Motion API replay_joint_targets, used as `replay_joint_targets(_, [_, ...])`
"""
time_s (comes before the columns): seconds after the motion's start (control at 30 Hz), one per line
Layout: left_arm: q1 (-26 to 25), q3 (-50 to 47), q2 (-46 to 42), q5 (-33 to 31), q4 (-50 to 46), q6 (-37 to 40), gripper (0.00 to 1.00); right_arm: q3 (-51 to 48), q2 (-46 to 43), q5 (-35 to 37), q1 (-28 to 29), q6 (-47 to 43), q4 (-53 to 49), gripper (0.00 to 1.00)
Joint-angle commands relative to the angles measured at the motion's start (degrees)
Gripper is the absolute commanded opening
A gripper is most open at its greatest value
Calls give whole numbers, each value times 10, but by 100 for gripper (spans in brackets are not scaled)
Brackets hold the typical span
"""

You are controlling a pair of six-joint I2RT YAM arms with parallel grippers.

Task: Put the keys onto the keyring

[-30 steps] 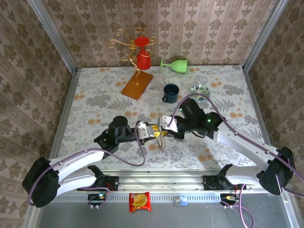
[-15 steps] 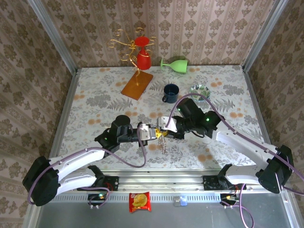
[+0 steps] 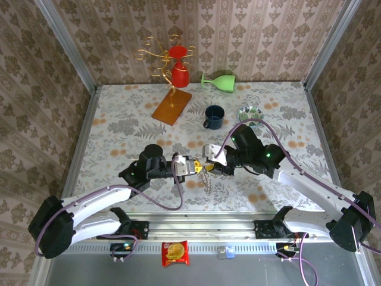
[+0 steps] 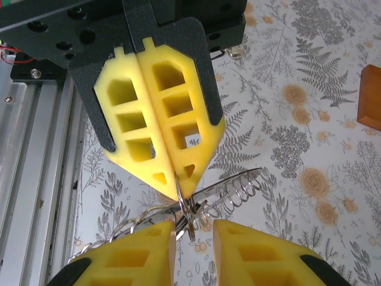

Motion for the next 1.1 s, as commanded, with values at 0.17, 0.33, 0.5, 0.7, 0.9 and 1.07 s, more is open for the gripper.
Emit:
replay_joint_targets(0.17, [-2, -2, -7, 14, 26, -2, 0, -2, 14, -16, 0, 4, 2, 14])
replay_joint_targets(0.33, [-2, -2, -6, 13, 29, -3, 0, -4, 16, -15, 0, 4, -1, 14])
replay_joint_targets(0.5, [-2, -3, -8, 12, 30, -3, 0, -3, 16, -7, 0, 3, -7, 2])
replay_joint_targets(0.7, [-2, -6, -10, 13, 35, -8, 0, -17, 10, 31, -8, 5, -1, 0])
replay_joint_targets(0.9, [-2, -15, -2, 13, 73, -30, 0, -33, 20, 18, -9, 30, 31, 0])
replay_joint_targets(1.07, [-2, -33, 0, 7, 113, -56, 0, -54, -9, -4, -15, 59, 83, 19])
